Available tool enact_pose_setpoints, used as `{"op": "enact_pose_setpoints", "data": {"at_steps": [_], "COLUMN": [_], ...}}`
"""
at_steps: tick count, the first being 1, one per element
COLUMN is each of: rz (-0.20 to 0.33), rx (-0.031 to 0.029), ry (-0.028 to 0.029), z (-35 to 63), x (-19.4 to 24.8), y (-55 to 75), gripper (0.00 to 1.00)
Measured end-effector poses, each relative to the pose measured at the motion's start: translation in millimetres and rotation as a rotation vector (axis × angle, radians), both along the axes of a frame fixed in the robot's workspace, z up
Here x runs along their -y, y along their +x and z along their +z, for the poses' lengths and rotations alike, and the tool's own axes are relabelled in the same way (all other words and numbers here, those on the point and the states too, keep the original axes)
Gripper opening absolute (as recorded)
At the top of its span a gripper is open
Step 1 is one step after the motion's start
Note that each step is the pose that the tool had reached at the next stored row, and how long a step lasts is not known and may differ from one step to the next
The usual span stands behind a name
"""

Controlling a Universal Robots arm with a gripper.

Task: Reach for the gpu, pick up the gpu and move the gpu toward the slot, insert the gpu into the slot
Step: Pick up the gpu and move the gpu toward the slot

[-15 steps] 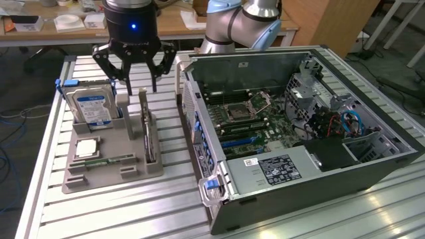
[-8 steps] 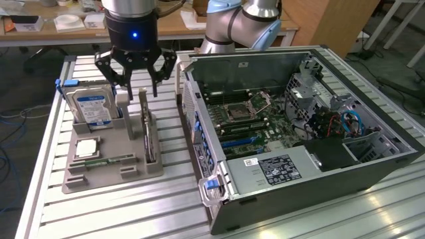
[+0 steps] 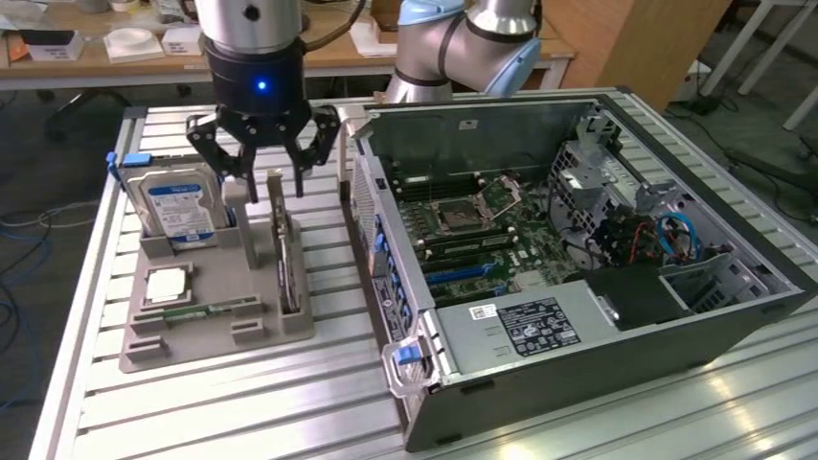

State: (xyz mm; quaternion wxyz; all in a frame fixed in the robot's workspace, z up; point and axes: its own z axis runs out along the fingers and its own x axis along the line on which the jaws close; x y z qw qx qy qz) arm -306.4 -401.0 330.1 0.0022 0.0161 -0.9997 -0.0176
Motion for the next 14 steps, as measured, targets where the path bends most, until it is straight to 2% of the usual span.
{"op": "enact_pose_setpoints", "data": {"at_steps": [4, 7, 14], "rz": [0.0, -0.004, -0.101], "rx": [0.0004, 0.0012, 0.0058], "ry": [0.0001, 0.0, 0.0], "z": [-7.1, -12.6, -25.3], "x": [5.4, 7.8, 8.2], "y": [-4.6, -6.0, -6.2], "gripper": [0.53, 0.53, 0.53]}}
